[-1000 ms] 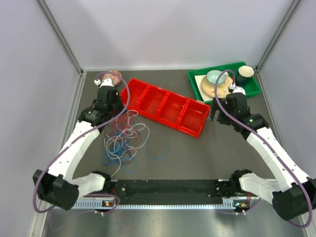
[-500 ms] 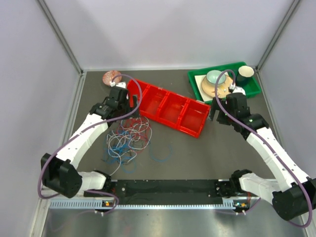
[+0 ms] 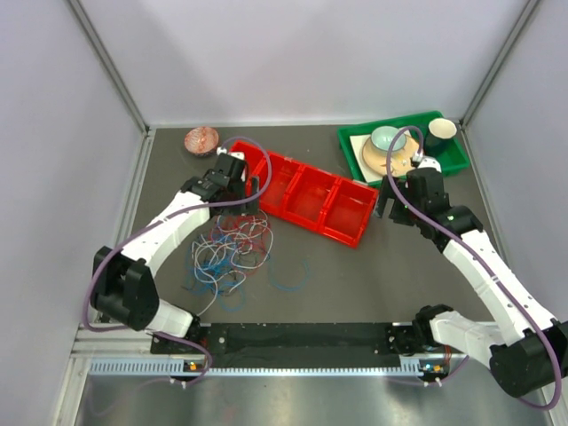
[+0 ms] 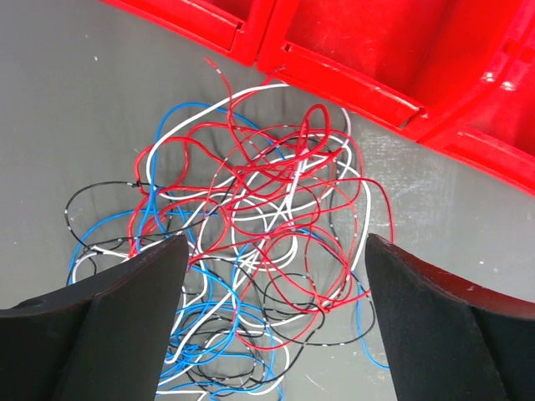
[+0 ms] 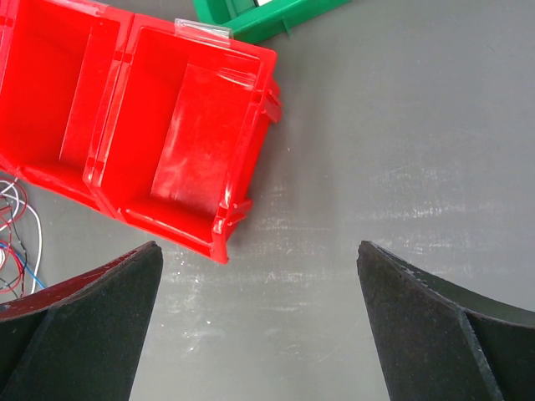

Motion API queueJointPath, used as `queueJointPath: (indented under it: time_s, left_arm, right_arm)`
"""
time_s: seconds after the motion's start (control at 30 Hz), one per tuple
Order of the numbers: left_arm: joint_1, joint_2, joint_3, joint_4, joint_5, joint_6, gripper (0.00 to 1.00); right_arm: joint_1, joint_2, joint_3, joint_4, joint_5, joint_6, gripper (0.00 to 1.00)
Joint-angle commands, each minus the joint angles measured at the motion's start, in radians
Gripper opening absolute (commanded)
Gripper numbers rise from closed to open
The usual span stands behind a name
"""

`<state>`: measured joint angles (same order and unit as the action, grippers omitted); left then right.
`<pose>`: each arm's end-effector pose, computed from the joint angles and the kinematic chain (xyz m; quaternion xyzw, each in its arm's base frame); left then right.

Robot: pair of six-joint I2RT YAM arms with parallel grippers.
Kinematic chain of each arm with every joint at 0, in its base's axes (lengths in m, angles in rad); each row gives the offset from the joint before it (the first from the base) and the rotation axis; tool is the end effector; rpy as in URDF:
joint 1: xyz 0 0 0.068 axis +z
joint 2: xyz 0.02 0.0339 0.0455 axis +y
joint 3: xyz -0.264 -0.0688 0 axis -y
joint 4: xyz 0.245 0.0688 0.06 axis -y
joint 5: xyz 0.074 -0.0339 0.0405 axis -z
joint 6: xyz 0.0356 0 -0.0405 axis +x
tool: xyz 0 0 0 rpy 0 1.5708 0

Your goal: Untangle the cables

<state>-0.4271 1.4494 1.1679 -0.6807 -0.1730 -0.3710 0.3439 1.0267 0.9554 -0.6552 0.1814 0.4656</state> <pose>0.2778 -0.1197 0.2756 0.0008 0.9508 -0.0400 0.3071 0.2031 0.0659 0.3094 0.0923 0.9045 0.0847 0.4076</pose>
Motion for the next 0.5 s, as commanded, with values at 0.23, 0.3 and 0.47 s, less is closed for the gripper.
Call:
queueJointPath:
  time_s: [0.23, 0.3, 0.47]
  left_arm:
    - [0.011, -0.084, -0.037, -0.045, -0.070, 0.009, 0.98]
    - [0.048, -0.106, -0.057, -0.036, 0.029, 0.012, 0.99]
    - [0.064, -0.069, -0.080, -0.006, 0.072, 0.063, 0.99]
  right_arm:
    - [0.006, -0.020, -0.003, 0.031, -0.005, 0.010, 0.99]
    - [0.004, -0.019, -0.003, 0.032, -0.010, 0.010, 0.99]
    - [0.006, -0.017, 0.002, 0.032, -0.016, 0.010, 0.99]
